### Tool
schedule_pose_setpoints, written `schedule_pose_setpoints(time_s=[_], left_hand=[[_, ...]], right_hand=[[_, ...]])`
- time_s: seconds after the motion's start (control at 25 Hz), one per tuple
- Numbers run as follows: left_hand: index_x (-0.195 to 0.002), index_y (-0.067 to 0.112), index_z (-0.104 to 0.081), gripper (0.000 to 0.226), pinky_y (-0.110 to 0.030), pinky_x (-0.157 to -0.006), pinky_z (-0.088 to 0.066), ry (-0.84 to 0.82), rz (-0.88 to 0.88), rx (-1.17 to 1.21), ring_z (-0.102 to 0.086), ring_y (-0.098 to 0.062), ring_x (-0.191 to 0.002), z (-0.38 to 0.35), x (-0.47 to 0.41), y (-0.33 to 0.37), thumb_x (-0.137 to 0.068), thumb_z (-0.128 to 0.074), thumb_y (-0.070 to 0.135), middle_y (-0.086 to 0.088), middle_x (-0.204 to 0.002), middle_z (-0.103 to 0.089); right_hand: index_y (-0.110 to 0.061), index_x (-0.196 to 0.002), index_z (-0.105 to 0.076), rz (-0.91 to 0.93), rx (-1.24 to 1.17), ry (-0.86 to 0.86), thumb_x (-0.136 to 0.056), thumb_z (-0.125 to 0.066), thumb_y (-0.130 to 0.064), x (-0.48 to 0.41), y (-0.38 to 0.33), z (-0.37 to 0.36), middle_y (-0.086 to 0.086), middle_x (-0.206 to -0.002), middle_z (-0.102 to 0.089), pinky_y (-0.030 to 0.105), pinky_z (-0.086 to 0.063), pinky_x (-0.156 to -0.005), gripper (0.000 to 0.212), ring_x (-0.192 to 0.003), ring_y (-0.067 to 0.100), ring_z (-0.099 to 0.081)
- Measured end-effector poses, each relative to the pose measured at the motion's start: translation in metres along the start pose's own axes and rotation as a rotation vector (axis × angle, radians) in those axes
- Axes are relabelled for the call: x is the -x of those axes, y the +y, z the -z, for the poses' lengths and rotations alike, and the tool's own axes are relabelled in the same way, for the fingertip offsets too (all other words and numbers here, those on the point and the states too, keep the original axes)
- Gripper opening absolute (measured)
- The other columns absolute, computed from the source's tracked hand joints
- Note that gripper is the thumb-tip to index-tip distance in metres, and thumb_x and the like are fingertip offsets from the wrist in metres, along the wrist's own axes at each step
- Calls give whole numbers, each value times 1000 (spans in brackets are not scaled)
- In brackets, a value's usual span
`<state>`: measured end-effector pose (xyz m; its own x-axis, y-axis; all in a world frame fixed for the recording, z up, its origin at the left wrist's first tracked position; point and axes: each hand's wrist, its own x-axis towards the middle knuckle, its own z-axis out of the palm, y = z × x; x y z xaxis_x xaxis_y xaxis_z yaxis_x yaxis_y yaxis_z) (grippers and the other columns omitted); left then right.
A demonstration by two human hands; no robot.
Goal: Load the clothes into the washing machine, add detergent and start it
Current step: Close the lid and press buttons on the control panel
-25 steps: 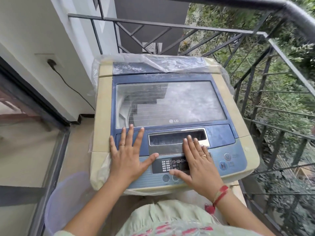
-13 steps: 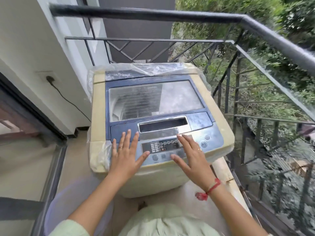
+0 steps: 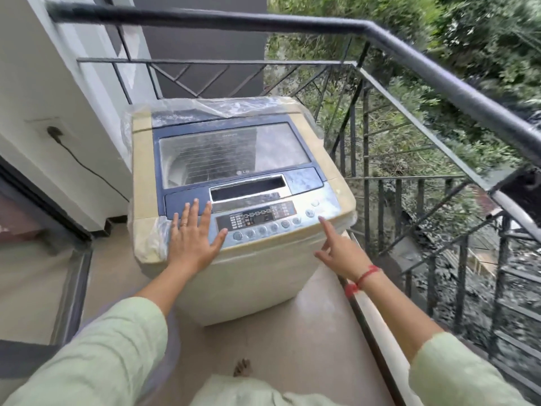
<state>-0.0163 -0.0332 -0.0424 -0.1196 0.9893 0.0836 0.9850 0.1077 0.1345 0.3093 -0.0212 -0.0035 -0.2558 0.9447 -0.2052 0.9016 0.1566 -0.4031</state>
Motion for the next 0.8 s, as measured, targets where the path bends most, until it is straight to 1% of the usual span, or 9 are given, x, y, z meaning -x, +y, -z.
schedule_pose_setpoints(time_s=[0.08,0.16,0.28,0.44,0.6,0.68,0.76,0.8], left_hand=[[-150,22,-14,84,-43,-116,2,18,1,8,-5,-27,-146,0,0,2,-81,-8,69,-10,-158,-9],[-150,22,-13,84,-42,-116,4,19,4,-1,-4,-26,-146,1,0,2,-81,-7,69,-10,-158,-9],[-150,24,-9,83,-39,-115,7,25,10,-16,-2,-24,-146,-2,0,0,-81,-6,69,-8,-158,-5],[-150,24,-12,80,-42,-117,0,55,22,-18,-7,-25,-146,-10,-3,-1,-83,-11,68,-8,-158,-9],[-149,23,-21,78,-45,-116,-9,87,5,2,-17,-27,-144,-9,-1,-2,-85,-19,66,-10,-156,-20],[-149,23,-21,77,-45,-116,-10,90,-3,2,-18,-27,-144,-9,0,-2,-85,-20,66,-10,-155,-20],[-148,22,-23,77,-46,-116,-12,87,-7,7,-19,-28,-143,-8,0,-2,-86,-21,66,-10,-155,-22],[-148,22,-24,76,-47,-116,-14,87,-7,6,-21,-28,-143,-8,-1,-2,-86,-22,66,-11,-154,-23]], right_hand=[[-26,-150,4,-1,66,-36,-88,-60,-28,-23,7,11,10,-103,-65,39,-52,-78,89,-88,27,-63],[-24,-150,5,13,122,-67,-88,-59,-26,-43,12,20,11,-102,-66,38,-51,-79,90,-89,28,-63],[-23,-151,-2,51,176,-95,-88,-56,-22,-54,16,26,8,-91,-64,37,-49,-74,83,-82,26,-61],[-21,-151,-4,133,178,-72,-90,-57,-22,-55,16,18,1,-88,-49,28,-40,-69,80,-75,17,-49],[-25,-151,-6,98,178,-67,-92,-54,-24,-56,18,16,0,-88,-48,33,-46,-70,77,-74,19,-53],[-25,-151,-8,85,170,-80,-92,-53,-22,-59,16,21,-4,-76,-47,30,-44,-66,74,-66,14,-51],[-25,-150,-12,88,159,-83,-93,-52,-19,-62,16,26,-7,-62,-45,26,-37,-59,71,-56,7,-43],[-25,-150,-14,90,152,-77,-92,-52,-19,-64,16,27,-8,-58,-45,25,-36,-56,69,-53,6,-42]])
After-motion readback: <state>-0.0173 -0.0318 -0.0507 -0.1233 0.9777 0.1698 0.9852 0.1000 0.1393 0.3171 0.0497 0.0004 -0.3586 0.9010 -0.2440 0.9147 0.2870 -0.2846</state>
